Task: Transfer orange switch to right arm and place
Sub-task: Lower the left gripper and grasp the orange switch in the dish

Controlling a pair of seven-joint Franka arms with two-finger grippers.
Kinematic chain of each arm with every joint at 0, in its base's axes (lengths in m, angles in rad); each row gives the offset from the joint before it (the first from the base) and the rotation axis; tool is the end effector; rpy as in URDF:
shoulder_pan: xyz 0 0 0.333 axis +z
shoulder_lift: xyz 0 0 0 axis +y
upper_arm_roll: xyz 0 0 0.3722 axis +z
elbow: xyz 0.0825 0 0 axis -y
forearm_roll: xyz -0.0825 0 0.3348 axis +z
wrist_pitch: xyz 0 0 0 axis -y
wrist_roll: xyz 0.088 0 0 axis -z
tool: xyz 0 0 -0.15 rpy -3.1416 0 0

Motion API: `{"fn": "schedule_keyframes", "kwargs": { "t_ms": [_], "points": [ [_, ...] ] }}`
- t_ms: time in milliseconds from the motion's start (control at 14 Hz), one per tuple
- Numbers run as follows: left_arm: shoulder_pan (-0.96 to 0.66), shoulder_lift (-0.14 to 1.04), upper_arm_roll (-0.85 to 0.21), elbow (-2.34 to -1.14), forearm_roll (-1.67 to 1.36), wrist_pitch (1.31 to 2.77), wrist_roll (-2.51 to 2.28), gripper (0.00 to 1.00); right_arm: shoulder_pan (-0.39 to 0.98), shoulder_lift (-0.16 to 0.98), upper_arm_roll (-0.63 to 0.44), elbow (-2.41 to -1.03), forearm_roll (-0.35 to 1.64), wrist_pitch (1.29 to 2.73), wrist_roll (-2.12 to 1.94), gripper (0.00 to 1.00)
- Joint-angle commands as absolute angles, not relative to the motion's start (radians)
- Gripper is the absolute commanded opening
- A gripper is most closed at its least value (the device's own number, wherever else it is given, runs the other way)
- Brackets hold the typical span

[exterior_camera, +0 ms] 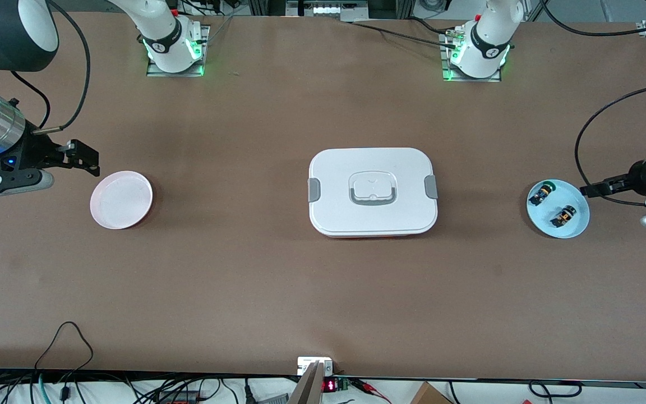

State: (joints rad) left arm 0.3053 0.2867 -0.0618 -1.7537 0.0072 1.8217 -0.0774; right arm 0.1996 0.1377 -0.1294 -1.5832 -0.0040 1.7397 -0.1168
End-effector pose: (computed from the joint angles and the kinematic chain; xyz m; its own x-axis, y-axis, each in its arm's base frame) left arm 0.5557 0.1421 0.4235 0.9268 0.3067 -0.2166 0.3130 -0.9497 -0.0057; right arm 0.5650 0.0442 0.5742 0.9820 0.1881 0.0173 0.1876 -0.9819 0.0238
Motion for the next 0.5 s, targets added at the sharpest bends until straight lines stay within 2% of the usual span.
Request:
{"fn": "schedule_keyframes", "kwargs": {
  "t_ms": [0, 214, 427],
  "points": [
    [0.345, 0.279, -0.069, -1.857, 0.025, 1.981, -0.029, 1.00, 0.202, 0.137, -0.127, -1.569, -0.002, 1.727, -0.101, 1.00],
    [0.379, 0.284, -0.069, -1.959, 0.023, 2.182, 0.044, 1.00, 0.204, 0.137, -0.126, -1.568, -0.002, 1.727, -0.101, 1.00],
    [0.391, 0.301, -0.069, -1.990, 0.023, 2.236, 0.048, 1.00, 0.206, 0.137, -0.126, -1.568, -0.002, 1.727, -0.101, 1.00]
  ]
}}
